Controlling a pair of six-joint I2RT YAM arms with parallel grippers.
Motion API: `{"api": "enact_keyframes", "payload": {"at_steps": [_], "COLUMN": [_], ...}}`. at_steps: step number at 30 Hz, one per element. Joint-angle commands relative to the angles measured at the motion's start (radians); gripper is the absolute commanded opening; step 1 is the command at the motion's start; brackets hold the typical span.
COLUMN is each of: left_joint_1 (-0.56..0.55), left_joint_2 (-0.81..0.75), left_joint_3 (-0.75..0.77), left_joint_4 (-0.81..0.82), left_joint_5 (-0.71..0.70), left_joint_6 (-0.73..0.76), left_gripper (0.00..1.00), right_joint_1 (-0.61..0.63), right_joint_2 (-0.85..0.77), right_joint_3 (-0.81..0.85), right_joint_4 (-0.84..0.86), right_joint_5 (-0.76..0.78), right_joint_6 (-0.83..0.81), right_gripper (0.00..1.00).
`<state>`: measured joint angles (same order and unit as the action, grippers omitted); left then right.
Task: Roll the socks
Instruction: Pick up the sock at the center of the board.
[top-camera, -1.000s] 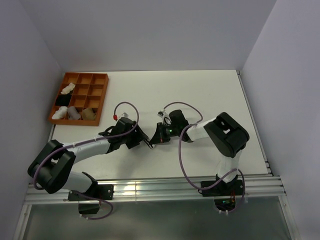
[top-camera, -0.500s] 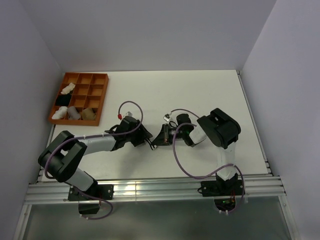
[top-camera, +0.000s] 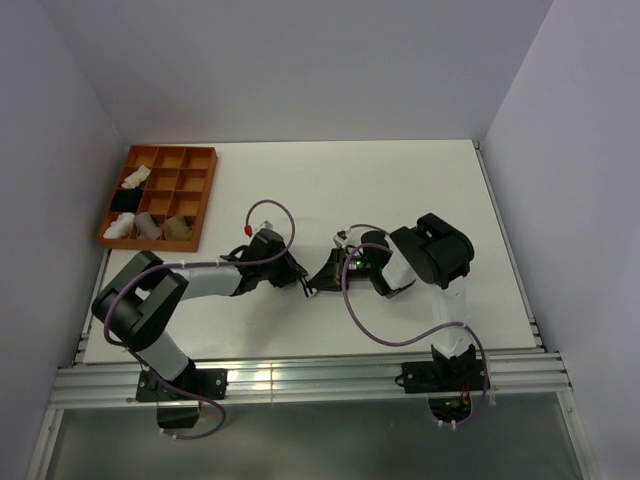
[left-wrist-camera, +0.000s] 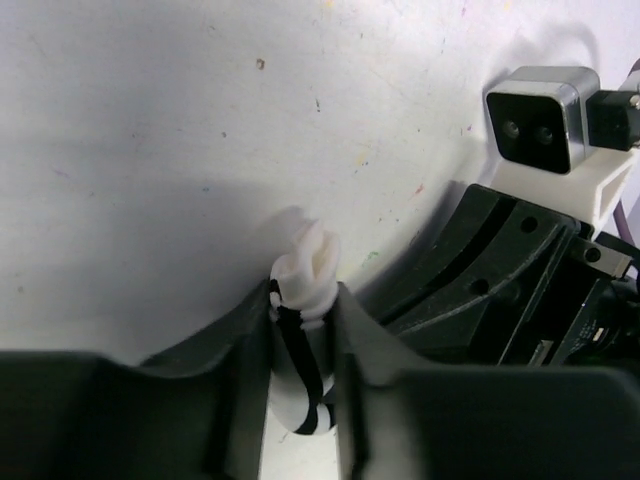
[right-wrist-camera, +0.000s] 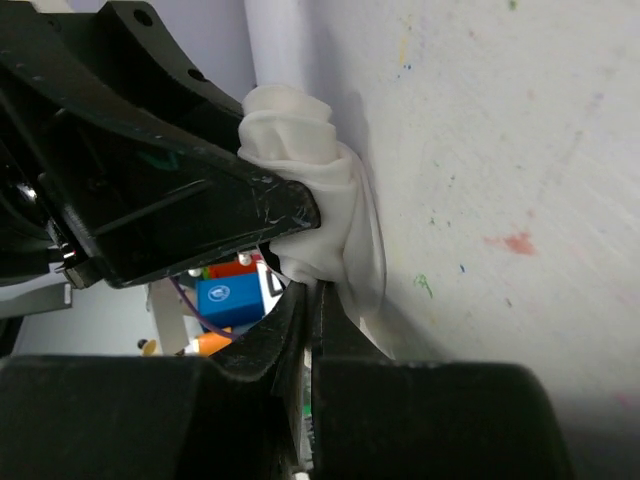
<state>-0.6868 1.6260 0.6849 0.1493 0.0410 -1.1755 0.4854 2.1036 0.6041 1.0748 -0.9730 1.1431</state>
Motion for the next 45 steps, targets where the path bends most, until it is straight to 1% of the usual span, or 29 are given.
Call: {"api": "enact_keyframes", "payload": {"at_steps": [1,2,4,5,6,7,8,9,10,11,12,13,14,15,20,21,24,25,26,28,31,32,34,35,36,37,39,40,45], "left_joint_1": [-0.028,-0.030,-0.030,-0.031,-0.031,-0.031,-0.031,-0.031,-0.031,-0.028,-0.028,-0.025,-0.019,-0.014,0.036,0.046,0.093,0.121,0.139,0.193,0.254,0.300,0.351,0.401,0.427,0.481,0.533,0.585,0.719], "left_joint_2": [0.052,0.058,0.074,0.077,0.081,0.081,0.081,0.078,0.077,0.071,0.060,0.052,0.046,0.034,0.005,-0.001,-0.037,-0.044,-0.058,-0.069,-0.090,-0.094,-0.094,-0.089,-0.086,-0.081,-0.068,-0.060,-0.002], "left_joint_3": [0.018,0.024,0.036,0.045,0.051,0.057,0.068,0.074,0.093,0.102,0.111,0.128,0.139,0.149,0.255,0.269,0.320,0.344,0.358,0.407,0.465,0.482,0.531,0.550,0.568,0.602,0.631,0.656,0.708], "left_joint_4": [-0.102,-0.117,-0.131,-0.134,-0.146,-0.146,-0.178,-0.203,-0.221,-0.235,-0.249,-0.276,-0.289,-0.306,-0.430,-0.444,-0.491,-0.501,-0.525,-0.544,-0.568,-0.573,-0.585,-0.588,-0.588,-0.577,-0.562,-0.539,-0.430], "left_joint_5": [0.000,-0.001,0.000,0.000,-0.004,-0.012,-0.018,-0.023,-0.036,-0.036,-0.067,-0.079,-0.102,-0.111,-0.164,-0.168,-0.190,-0.191,-0.193,-0.194,-0.196,-0.200,-0.219,-0.230,-0.237,-0.253,-0.277,-0.280,-0.303], "left_joint_6": [0.010,0.013,0.019,0.022,0.025,0.030,0.031,0.045,0.051,0.059,0.072,0.080,0.088,0.103,0.161,0.180,0.223,0.235,0.256,0.280,0.324,0.333,0.364,0.387,0.399,0.413,0.445,0.453,0.516], "left_gripper": [0.27,0.19,0.11,0.01,0.01,0.00,0.00,0.00,0.00,0.00,0.00,0.00,0.00,0.00,0.00,0.00,0.00,0.00,0.01,0.00,0.00,0.00,0.00,0.00,0.00,0.00,0.00,0.00,0.00], "right_joint_1": [-0.019,-0.021,-0.021,-0.021,-0.019,-0.021,-0.021,-0.021,-0.021,-0.021,-0.021,-0.019,-0.021,-0.021,-0.021,-0.021,-0.021,-0.021,-0.021,-0.021,-0.021,-0.021,-0.021,-0.021,-0.021,-0.021,-0.021,-0.022,-0.021], "right_joint_2": [0.047,0.047,0.030,0.018,-0.019,-0.043,-0.072,-0.133,-0.173,-0.210,-0.246,-0.325,-0.358,-0.397,-0.624,-0.655,-0.812,-0.852,-0.932,-1.005,-1.132,-1.157,-1.224,-1.243,-1.263,-1.293,-1.321,-1.343,-1.363], "right_joint_3": [-0.024,-0.024,-0.024,-0.026,-0.027,-0.036,-0.036,-0.035,-0.032,-0.030,-0.029,-0.024,-0.023,-0.018,-0.012,-0.009,-0.004,-0.003,-0.001,0.013,0.037,0.040,0.042,0.040,0.037,0.025,0.008,-0.009,-0.047], "right_joint_4": [0.036,0.036,0.021,-0.008,-0.028,-0.047,-0.115,-0.168,-0.227,-0.342,-0.402,-0.464,-0.577,-0.628,-0.905,-0.946,-1.067,-1.122,-1.145,-1.208,-1.256,-1.276,-1.285,-1.283,-1.280,-1.270,-1.254,-1.238,-1.202], "right_joint_5": [0.049,0.049,0.057,0.059,0.065,0.085,0.092,0.108,0.123,0.164,0.187,0.210,0.265,0.287,0.442,0.509,0.609,0.667,0.692,0.761,0.838,0.858,0.892,0.911,0.921,0.925,0.928,0.932,0.916], "right_joint_6": [0.030,0.029,0.008,-0.005,-0.023,-0.061,-0.089,-0.124,-0.200,-0.239,-0.278,-0.349,-0.382,-0.410,-0.543,-0.560,-0.621,-0.647,-0.660,-0.687,-0.710,-0.714,-0.717,-0.720,-0.717,-0.717,-0.718,-0.717,-0.724], "right_gripper": [0.00,0.00,0.01,0.02,0.05,0.15,0.20,0.31,0.36,0.41,0.45,0.51,0.53,0.56,0.62,0.63,0.65,0.66,0.67,0.69,0.71,0.72,0.77,0.78,0.84,0.86,0.90,0.91,0.91]}}
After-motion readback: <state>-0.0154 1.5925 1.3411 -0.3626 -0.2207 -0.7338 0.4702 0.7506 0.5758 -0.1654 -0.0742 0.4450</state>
